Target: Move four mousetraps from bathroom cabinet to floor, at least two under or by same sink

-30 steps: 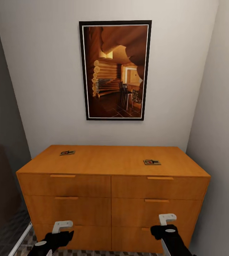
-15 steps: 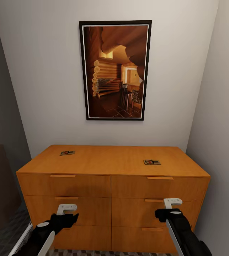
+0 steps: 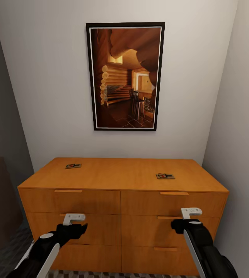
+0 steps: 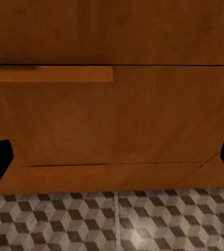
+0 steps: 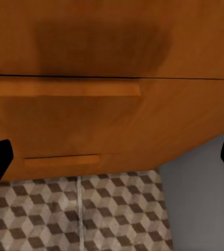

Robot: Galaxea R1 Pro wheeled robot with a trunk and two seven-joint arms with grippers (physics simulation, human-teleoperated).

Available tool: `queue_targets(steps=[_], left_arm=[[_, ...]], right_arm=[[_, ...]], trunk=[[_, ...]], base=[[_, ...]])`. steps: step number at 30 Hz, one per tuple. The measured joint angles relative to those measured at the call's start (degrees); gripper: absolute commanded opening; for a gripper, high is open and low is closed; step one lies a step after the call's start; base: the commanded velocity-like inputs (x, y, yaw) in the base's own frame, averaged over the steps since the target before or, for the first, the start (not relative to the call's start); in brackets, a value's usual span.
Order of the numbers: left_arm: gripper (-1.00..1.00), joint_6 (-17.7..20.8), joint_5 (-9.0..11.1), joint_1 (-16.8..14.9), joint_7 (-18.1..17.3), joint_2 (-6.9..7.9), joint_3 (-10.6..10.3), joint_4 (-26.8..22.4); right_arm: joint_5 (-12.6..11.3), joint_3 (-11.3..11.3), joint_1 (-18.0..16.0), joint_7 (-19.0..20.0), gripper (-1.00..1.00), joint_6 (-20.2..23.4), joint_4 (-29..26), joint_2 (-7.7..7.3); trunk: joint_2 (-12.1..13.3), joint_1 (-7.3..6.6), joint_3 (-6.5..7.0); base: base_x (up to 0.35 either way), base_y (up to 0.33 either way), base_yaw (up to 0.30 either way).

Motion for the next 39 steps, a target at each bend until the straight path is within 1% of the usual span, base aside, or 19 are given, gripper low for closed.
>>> queue_targets(steps=[11, 16, 21, 26, 29, 33, 39], left_arm=[[1.00, 2.02, 0.08, 0.00, -0.01, 0.47, -0.10, -4.02], [1.00, 4.05, 0.11, 0.00, -0.06, 0.67, -0.28, -6.97], [1.00, 5.98, 0.12, 0.00, -0.07, 0.68, -0.42, -8.27], [1.00, 7.20, 0.13, 0.00, -0.07, 0.48, -0.49, -9.03], [1.00, 7.61, 0.14, 0.01, -0.08, 0.24, -0.54, -9.31], [1.00, 7.87, 0.15, 0.01, -0.08, -0.48, -0.64, -9.51], [1.00, 7.99, 0.14, 0.01, -0.08, -1.32, -0.73, -9.69]], right_arm=[[0.02, -0.07, 0.03, -0.04, 1.00, 2.72, -3.93, 0.01], [0.06, -0.08, 0.05, -0.10, 1.00, 3.72, -6.83, -0.02], [0.07, -0.14, 0.07, -0.14, 1.00, 5.64, -8.48, -0.02], [0.07, -0.62, 0.05, -0.18, 1.00, 7.25, -9.20, -0.07], [0.11, -1.64, 0.02, -0.18, 1.00, 7.83, -9.48, -0.13], [0.10, -2.73, 0.00, -0.19, 1.00, 8.22, -9.66, -0.31], [0.09, -3.29, -0.01, -0.19, 1.00, 8.40, -9.74, -0.84]], trunk=[[0.00, 0.00, 0.00], [0.00, 0.00, 0.00], [0.00, 0.00, 0.00], [0.00, 0.00, 0.00], [0.00, 0.00, 0.00], [0.00, 0.00, 0.00], [0.00, 0.00, 0.00]], base=[[0.000, 0.000, 0.000], [0.000, 0.000, 0.000], [0.000, 0.000, 0.000], [0.000, 0.000, 0.000], [0.000, 0.000, 0.000], [0.000, 0.000, 0.000], [0.000, 0.000, 0.000]])
